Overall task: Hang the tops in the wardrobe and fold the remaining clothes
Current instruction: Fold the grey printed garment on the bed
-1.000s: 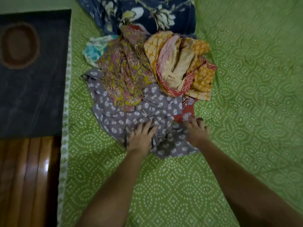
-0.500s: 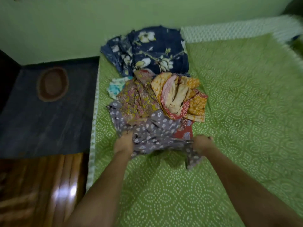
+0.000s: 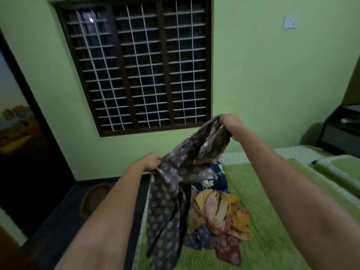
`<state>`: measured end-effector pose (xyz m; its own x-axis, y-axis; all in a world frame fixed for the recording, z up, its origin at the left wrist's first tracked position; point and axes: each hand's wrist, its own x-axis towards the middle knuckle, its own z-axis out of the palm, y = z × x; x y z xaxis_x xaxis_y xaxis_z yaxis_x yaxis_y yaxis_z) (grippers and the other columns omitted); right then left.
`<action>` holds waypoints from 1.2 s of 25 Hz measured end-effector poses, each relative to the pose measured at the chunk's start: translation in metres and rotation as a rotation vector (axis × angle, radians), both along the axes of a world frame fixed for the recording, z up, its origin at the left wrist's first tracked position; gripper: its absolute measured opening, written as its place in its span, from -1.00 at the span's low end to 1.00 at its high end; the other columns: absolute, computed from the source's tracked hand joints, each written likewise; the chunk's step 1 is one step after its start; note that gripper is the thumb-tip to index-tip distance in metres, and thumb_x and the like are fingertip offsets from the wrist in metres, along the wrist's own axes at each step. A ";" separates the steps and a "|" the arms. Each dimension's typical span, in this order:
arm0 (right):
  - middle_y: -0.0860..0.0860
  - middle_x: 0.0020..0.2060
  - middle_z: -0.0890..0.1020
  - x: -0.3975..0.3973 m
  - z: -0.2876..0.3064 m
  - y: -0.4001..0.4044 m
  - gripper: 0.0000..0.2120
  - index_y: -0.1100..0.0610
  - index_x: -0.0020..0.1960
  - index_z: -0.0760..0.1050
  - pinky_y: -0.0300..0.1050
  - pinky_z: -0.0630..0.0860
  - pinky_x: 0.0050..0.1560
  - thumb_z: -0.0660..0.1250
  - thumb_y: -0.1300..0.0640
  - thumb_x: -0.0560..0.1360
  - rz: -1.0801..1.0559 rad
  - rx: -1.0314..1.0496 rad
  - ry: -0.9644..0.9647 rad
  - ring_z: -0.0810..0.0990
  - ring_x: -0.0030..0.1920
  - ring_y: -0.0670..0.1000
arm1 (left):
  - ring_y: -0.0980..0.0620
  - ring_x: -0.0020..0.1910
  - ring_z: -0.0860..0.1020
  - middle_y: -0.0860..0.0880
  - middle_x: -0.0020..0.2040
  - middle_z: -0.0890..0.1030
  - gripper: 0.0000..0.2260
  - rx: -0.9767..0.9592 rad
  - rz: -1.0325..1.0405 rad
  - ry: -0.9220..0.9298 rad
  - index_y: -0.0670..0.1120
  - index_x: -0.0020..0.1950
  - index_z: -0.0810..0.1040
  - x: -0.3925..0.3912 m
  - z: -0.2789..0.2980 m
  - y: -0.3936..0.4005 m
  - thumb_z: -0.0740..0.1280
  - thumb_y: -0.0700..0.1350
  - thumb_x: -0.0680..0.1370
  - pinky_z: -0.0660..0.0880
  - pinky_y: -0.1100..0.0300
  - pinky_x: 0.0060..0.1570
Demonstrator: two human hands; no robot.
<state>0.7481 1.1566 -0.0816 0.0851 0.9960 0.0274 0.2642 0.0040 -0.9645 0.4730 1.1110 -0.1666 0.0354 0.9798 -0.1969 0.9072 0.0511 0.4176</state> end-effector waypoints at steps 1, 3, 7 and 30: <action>0.12 -0.29 0.45 0.005 0.017 -0.005 -0.73 0.20 -0.31 0.36 -0.15 0.33 -0.32 0.06 0.29 0.54 -0.013 0.037 -0.165 0.44 -0.24 0.12 | -0.08 -0.25 0.47 -0.15 -0.25 0.52 -0.73 0.102 0.014 -0.012 -0.12 -0.29 0.45 -0.001 0.019 -0.009 0.16 -0.18 0.61 0.37 0.17 -0.28; 0.18 -0.21 0.48 0.010 0.035 -0.017 -0.73 0.28 -0.19 0.44 -0.10 0.38 -0.21 0.03 0.29 0.59 -0.031 0.029 -0.444 0.48 -0.17 0.14 | -0.05 -0.25 0.47 -0.11 -0.27 0.50 -0.64 0.260 0.051 -0.014 -0.09 -0.30 0.42 -0.005 0.037 -0.024 0.18 0.09 0.61 0.34 0.13 -0.20; 0.17 -0.42 0.53 0.013 0.056 -0.024 -0.71 0.26 -0.23 0.42 -0.18 0.42 -0.47 -0.03 0.34 0.53 -0.017 -0.031 -0.141 0.51 -0.46 0.13 | -0.01 -0.33 0.42 -0.03 -0.33 0.42 -0.49 0.259 0.007 0.185 -0.09 -0.32 0.42 0.005 0.031 -0.035 0.30 0.38 0.40 0.29 0.12 -0.29; 0.19 0.15 0.60 -0.024 -0.130 -0.075 -0.26 0.14 0.30 0.48 0.15 0.44 0.28 0.25 -0.43 0.39 0.486 -0.373 0.218 0.58 0.17 0.20 | -0.16 0.31 0.41 -0.11 0.33 0.44 -0.17 -0.061 0.169 -0.716 -0.05 0.39 0.41 0.139 -0.011 -0.052 -0.19 0.48 0.44 0.27 -0.08 0.35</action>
